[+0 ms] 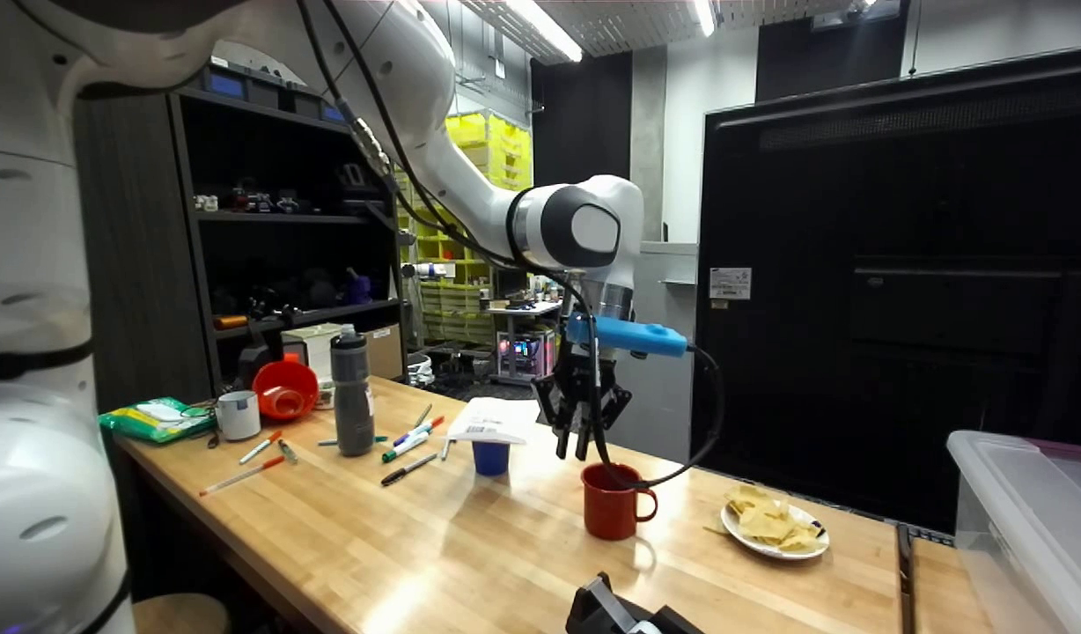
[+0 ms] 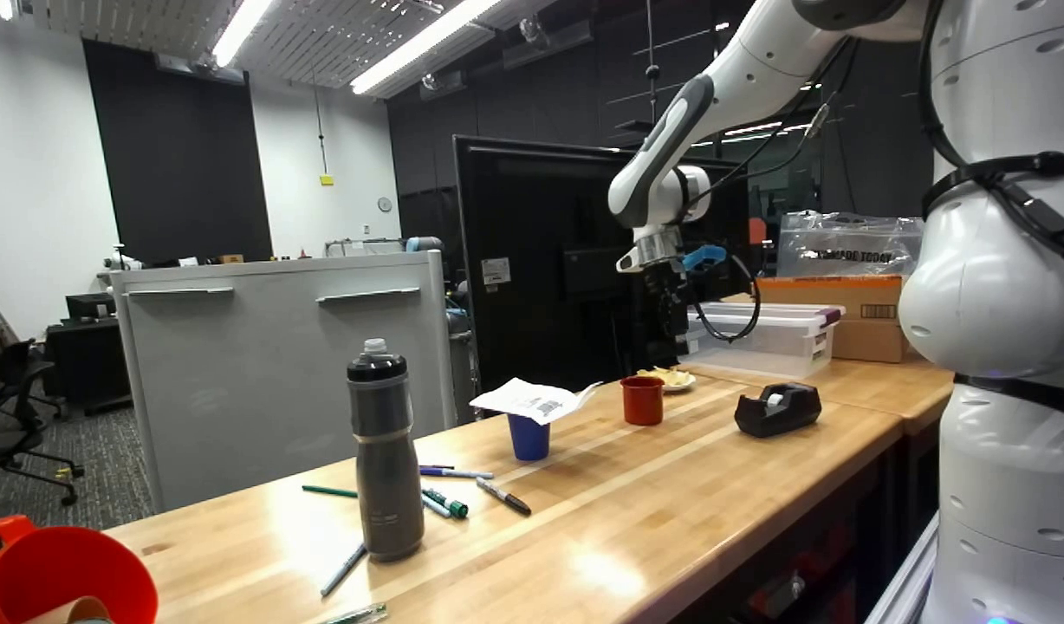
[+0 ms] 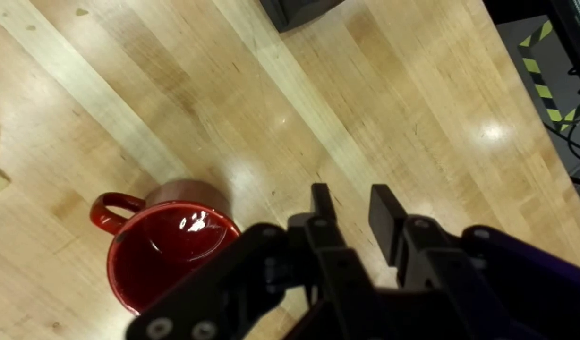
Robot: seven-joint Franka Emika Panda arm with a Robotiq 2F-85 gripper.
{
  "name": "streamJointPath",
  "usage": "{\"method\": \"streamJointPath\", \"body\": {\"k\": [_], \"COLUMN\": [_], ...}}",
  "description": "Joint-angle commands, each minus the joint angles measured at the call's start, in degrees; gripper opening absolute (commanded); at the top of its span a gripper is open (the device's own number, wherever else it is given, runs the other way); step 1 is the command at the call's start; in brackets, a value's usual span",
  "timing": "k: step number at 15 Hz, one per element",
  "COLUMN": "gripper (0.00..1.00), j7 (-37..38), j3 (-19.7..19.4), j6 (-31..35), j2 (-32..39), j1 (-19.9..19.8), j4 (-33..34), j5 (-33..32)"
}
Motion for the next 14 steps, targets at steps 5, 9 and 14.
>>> {"method": "streamJointPath", "body": {"k": [5,9,14], "gripper": [0.56,0.57,0.88], "j7": [0.00,0.00,1.55], "j3": [-0.60,-0.56,0.25], "j6": [-0.02,-0.02,-1.79], "j2": [0.87,0.87,-1.45], "j1": [0.11,0.17,0.94], "j4": [-0.31,-0.18,0.58], "j5": [0.00,0.00,2.32]}}
